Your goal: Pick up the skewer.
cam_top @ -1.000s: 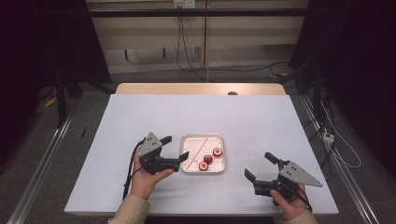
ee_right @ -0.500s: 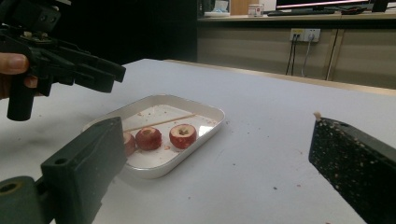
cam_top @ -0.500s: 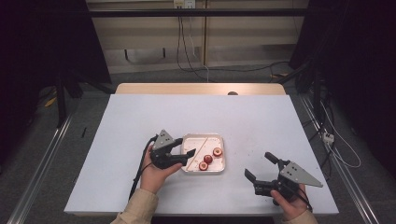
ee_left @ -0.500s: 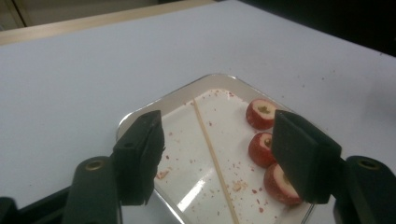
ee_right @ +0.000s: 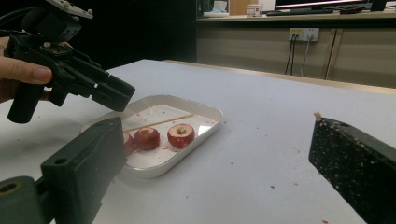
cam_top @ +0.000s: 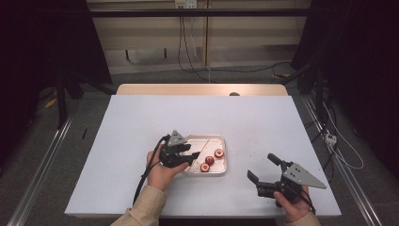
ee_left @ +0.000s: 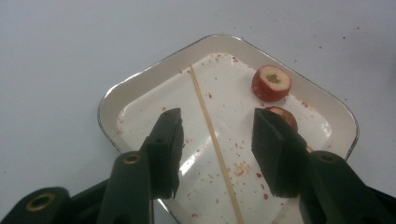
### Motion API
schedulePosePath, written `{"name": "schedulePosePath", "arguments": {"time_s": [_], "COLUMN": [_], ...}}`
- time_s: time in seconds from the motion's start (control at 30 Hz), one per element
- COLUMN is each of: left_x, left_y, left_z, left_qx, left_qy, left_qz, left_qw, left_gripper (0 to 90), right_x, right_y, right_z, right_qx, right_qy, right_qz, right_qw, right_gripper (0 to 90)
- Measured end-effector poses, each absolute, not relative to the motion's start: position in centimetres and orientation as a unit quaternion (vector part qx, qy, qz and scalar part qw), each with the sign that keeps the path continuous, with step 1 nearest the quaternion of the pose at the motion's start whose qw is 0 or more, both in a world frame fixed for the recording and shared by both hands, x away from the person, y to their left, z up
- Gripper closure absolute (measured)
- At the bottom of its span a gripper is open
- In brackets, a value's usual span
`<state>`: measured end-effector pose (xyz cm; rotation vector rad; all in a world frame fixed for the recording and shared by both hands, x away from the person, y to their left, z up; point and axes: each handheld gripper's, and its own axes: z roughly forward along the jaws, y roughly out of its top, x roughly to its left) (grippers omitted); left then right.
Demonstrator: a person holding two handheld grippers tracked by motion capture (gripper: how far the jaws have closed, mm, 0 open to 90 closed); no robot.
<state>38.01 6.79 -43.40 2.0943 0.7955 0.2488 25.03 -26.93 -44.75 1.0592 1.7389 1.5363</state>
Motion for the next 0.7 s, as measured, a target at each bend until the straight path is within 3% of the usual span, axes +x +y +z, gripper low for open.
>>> {"name": "schedulePosePath", "arguments": {"time_s": [0.17, 0.47, 0.7], "left_x": [38.1, 38.4, 38.4], "left_y": [5.9, 5.3, 4.8], "left_z": [-43.4, -43.5, -43.8], "left_qx": [0.857, 0.87, 0.879], "left_qy": [0.321, 0.346, 0.345], "left_qz": [0.089, 0.06, 0.055], "left_qw": [0.394, 0.347, 0.325], "left_gripper": [58.0, 77.1, 79.7], "right_x": [25.0, 25.0, 25.0], "right_y": [-27.0, -27.0, -27.1], "right_z": [-44.8, -44.7, -44.7], "right_qx": [0.397, 0.398, 0.396], "right_qy": [0.653, 0.651, 0.652], "right_qz": [0.575, 0.578, 0.576], "right_qw": [0.292, 0.291, 0.293], "right_gripper": [3.0, 3.0, 3.0]}}
